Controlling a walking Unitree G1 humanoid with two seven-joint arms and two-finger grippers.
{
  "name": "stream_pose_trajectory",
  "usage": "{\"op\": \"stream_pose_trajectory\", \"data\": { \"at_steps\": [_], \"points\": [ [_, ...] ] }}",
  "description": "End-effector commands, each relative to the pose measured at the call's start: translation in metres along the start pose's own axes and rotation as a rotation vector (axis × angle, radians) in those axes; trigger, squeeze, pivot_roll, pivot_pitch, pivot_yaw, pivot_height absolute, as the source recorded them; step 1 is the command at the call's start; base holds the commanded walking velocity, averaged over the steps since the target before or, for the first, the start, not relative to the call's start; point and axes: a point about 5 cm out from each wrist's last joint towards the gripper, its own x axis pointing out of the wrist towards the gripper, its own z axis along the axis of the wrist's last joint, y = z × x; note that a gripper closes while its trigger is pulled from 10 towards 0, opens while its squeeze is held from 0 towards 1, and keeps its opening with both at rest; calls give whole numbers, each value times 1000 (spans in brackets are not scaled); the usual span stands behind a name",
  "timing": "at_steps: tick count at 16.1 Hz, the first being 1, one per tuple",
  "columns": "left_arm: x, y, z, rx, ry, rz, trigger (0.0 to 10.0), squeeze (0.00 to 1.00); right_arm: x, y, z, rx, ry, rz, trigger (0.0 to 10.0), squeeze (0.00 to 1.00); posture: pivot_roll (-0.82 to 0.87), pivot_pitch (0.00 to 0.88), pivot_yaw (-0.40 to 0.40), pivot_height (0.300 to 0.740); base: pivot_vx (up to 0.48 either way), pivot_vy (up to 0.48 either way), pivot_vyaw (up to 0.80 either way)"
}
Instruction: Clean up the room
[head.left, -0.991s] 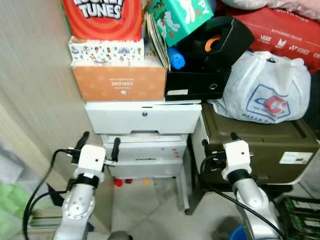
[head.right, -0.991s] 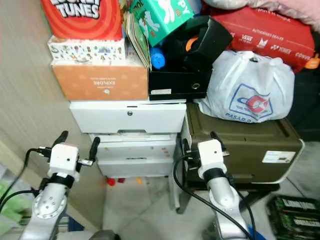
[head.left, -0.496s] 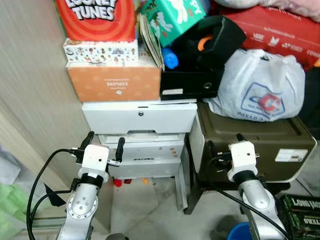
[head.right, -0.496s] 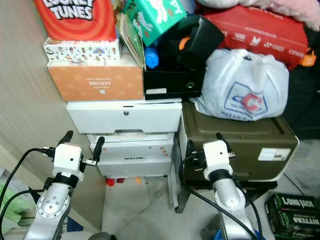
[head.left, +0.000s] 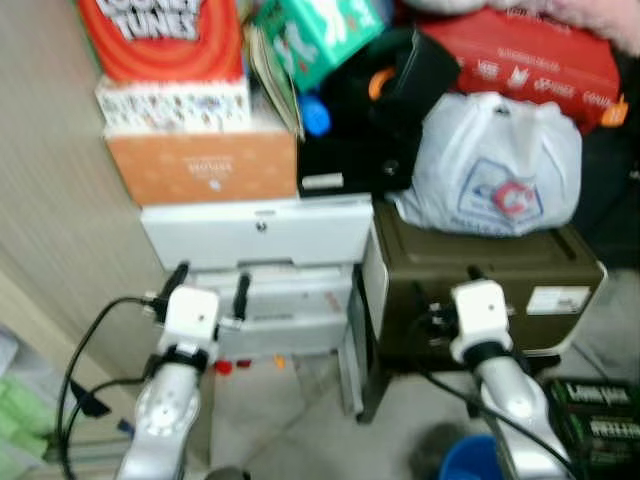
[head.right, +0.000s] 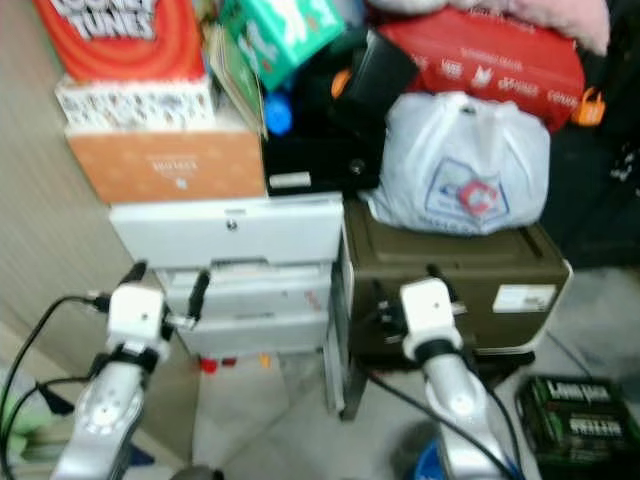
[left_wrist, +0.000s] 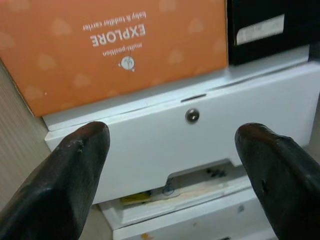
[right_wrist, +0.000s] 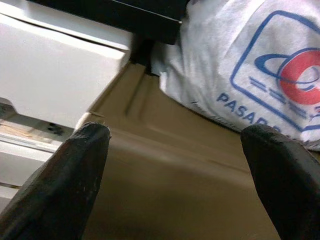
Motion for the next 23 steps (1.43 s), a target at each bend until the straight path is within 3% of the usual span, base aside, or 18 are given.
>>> {"op": "stream_pose_trajectory", "data": {
  "at_steps": [1,5,10,15,17,18,19,23],
  "points": [
    [1,6,-4,13,19,10,10000,0,4,1,4,1,-14,0,10000,0,-47,0,-53,740,0,-285,0],
    [4,12,1,24,0,40,10000,0,9,1,8,-3,-27,4,10000,0,-41,0,-56,740,0,-70,0],
    [-3,13,-2,19,23,81,10000,0,7,5,7,-26,-27,25,10000,0,-42,22,-54,740,0,0,320],
    [-33,18,-18,-9,125,105,10000,0,-20,-8,-17,-49,59,-3,10000,0,-55,19,-34,740,0,0,800],
    [-55,25,-24,23,170,134,10000,0,-35,-15,-23,-60,88,-15,10000,0,-58,22,-32,740,0,0,800],
    [-57,25,-25,23,175,138,10000,0,-35,-15,-23,-60,90,-16,10000,0,-58,22,-32,740,0,0,800],
    [-68,31,-27,58,196,161,10000,0,-40,-17,-26,-61,102,-20,10000,0,-54,24,-35,740,0,0,800],
    [-66,36,-26,80,189,192,10000,0,-38,-16,-28,-60,89,17,10000,0,-43,17,-42,740,0,0,800]
  ]
}}
